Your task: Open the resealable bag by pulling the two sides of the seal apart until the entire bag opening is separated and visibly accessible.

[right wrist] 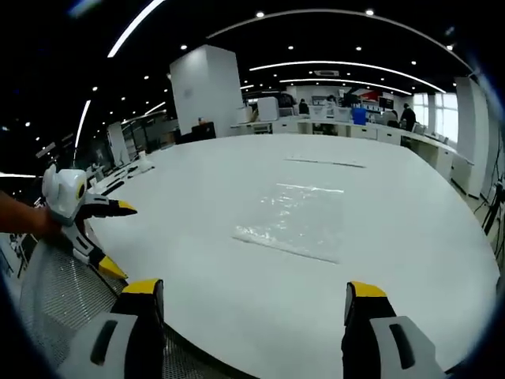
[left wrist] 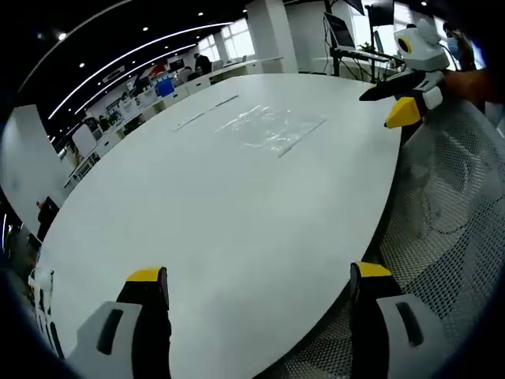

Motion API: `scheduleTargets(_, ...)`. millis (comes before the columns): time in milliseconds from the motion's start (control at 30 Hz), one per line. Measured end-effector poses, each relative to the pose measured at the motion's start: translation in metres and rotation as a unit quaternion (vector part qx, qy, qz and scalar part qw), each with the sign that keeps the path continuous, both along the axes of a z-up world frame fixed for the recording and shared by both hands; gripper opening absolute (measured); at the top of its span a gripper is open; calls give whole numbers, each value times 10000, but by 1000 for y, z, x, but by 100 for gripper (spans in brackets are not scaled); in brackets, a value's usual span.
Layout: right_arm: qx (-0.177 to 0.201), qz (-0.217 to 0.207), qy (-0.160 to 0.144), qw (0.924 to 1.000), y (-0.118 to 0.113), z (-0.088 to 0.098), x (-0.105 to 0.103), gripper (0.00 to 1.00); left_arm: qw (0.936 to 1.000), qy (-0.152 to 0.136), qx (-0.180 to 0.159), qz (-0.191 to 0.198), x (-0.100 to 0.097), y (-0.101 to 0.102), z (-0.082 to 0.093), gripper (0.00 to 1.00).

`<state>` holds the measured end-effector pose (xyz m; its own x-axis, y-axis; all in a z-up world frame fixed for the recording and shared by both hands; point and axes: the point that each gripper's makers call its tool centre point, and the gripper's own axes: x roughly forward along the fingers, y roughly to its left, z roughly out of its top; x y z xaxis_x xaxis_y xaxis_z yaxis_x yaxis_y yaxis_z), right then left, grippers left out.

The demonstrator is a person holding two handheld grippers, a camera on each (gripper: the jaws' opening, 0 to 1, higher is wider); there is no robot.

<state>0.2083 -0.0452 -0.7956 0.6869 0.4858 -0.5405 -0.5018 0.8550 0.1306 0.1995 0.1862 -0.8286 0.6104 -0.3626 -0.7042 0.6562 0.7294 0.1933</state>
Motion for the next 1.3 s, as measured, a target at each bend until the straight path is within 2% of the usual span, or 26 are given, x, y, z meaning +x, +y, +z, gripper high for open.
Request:
scheduleTargets(400,-43,77,104,9999,1,-4,-3,92,9998,70,155,-103,-3,0,-3,92)
scheduleTargets(1300,-90,121,165,9997,2,-6,-4,91,9999,64,120,-39,-2,2,-2,90)
